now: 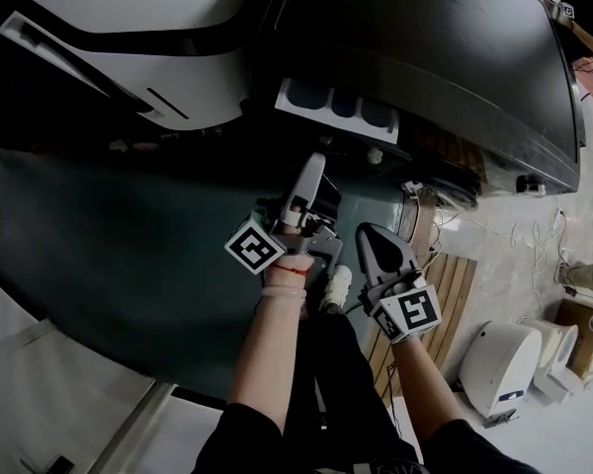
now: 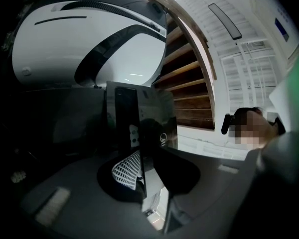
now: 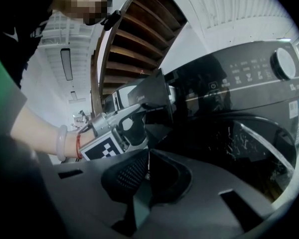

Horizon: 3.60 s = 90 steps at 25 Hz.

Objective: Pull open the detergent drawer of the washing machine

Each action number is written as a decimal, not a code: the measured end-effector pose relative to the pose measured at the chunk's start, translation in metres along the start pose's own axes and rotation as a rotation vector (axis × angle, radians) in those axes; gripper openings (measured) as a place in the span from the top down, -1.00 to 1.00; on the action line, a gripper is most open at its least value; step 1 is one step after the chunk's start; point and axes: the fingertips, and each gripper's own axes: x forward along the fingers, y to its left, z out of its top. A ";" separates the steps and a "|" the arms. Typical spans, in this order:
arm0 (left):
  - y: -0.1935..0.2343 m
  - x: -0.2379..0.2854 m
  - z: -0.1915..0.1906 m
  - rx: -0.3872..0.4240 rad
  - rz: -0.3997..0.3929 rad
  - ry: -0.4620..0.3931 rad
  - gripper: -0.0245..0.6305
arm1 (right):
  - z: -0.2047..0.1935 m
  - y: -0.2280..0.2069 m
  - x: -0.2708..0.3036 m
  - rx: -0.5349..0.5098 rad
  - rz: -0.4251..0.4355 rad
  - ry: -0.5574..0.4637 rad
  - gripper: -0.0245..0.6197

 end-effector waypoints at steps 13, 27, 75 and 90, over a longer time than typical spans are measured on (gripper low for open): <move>-0.012 -0.020 -0.005 -0.006 0.004 0.006 0.67 | 0.023 0.005 -0.016 -0.003 -0.044 -0.110 0.89; -0.029 -0.047 -0.012 -0.024 0.009 0.005 0.67 | 0.035 0.012 -0.038 -0.004 -0.084 -0.139 0.89; -0.042 -0.094 -0.024 -0.014 0.049 0.071 0.75 | 0.029 0.038 -0.064 -0.007 -0.119 -0.135 0.89; -0.070 -0.104 -0.023 0.537 0.283 0.406 0.90 | 0.084 0.041 -0.078 -0.069 -0.111 -0.173 0.89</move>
